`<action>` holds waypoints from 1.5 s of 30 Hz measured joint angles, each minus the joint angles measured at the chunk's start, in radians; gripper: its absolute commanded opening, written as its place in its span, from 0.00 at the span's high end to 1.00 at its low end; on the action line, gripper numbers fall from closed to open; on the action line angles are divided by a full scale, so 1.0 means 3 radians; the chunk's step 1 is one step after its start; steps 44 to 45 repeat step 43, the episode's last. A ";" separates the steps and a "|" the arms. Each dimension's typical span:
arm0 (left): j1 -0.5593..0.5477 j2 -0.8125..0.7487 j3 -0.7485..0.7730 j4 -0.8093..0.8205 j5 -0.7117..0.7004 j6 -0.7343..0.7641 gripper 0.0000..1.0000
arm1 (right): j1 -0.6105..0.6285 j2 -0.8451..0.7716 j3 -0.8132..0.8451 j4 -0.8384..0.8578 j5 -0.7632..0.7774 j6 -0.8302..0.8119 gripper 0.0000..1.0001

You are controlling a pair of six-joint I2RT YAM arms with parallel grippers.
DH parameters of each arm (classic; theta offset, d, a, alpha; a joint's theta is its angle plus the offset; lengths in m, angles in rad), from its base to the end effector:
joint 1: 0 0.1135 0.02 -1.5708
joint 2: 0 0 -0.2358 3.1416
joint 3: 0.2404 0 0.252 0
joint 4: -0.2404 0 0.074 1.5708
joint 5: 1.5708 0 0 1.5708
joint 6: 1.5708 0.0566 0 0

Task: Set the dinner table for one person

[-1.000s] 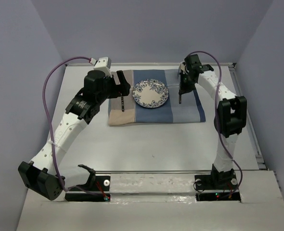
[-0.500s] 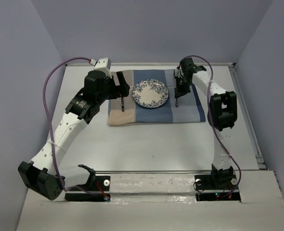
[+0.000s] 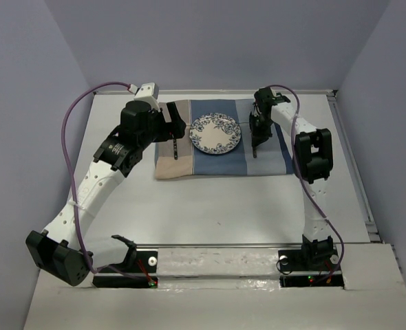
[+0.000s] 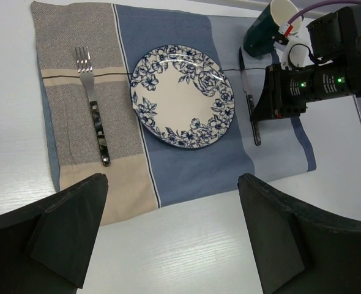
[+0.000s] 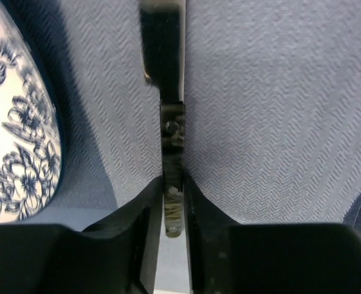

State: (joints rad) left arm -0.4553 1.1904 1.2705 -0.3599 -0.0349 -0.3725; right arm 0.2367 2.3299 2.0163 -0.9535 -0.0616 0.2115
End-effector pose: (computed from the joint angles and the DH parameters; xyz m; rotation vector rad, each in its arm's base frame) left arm 0.2677 -0.1289 0.3758 0.0533 1.8849 -0.5410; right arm 0.4586 0.1142 0.1416 -0.0494 2.8531 0.1827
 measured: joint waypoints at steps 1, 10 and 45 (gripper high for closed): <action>0.0000 0.0000 0.0000 0.0000 0.0000 -0.0001 0.01 | 0.0000 0.0009 0.0015 -0.0013 0.0013 0.0000 0.55; 0.0000 0.0064 0.0038 -0.0018 -0.0065 0.0001 0.01 | 0.0000 -0.0056 0.0029 -0.0024 -0.0146 0.0142 0.34; 0.0001 -0.1186 0.0791 0.0312 -0.0941 0.0242 0.01 | 0.0100 -0.4969 -0.3054 0.2837 0.0327 0.0568 0.00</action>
